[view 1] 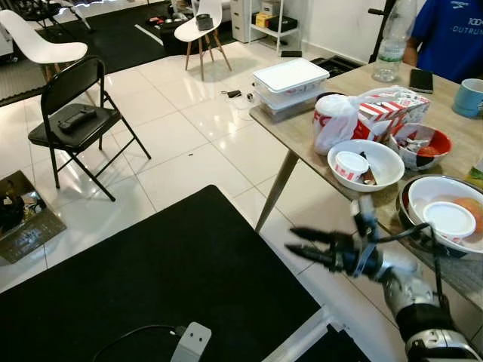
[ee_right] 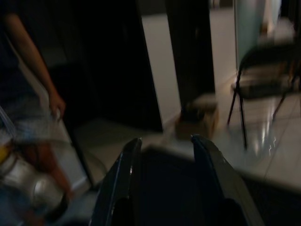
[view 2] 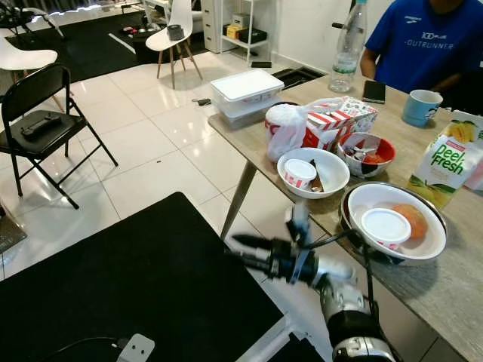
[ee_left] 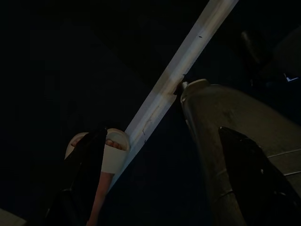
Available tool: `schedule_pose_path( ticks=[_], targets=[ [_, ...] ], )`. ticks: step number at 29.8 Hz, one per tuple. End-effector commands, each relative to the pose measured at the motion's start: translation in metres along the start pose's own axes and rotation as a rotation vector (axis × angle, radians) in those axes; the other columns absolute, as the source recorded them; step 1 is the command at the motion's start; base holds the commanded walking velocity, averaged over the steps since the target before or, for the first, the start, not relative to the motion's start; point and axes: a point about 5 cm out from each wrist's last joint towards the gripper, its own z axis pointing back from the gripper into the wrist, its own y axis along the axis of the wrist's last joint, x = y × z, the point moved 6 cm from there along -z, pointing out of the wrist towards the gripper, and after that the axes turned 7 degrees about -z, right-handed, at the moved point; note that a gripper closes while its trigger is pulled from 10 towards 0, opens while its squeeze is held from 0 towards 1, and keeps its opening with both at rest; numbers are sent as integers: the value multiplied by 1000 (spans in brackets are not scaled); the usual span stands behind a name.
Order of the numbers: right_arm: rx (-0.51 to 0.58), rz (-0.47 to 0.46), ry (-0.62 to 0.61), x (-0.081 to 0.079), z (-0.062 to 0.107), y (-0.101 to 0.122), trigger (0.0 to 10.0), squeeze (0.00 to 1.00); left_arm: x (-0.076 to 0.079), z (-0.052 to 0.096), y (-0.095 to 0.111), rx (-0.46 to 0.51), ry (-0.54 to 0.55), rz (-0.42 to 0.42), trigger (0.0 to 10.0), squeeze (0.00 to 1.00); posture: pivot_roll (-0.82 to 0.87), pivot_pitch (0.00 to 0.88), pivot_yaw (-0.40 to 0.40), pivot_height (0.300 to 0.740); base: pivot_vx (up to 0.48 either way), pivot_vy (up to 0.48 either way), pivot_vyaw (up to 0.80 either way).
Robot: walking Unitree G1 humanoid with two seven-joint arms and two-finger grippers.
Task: Restocking fridge
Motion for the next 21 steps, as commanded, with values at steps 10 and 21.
schedule_pose_path(
  ticks=[10,21],
  targets=[
    [83,312,28,-20,-8,93,10000,0,19,2,-30,-93,-55,21,10000,0,-18,0,18,740,0,0,0],
    [-161,505,-176,-8,22,116,10000,0,20,2,-31,-95,-58,25,10000,0,-18,0,16,740,0,0,0]
  ],
)
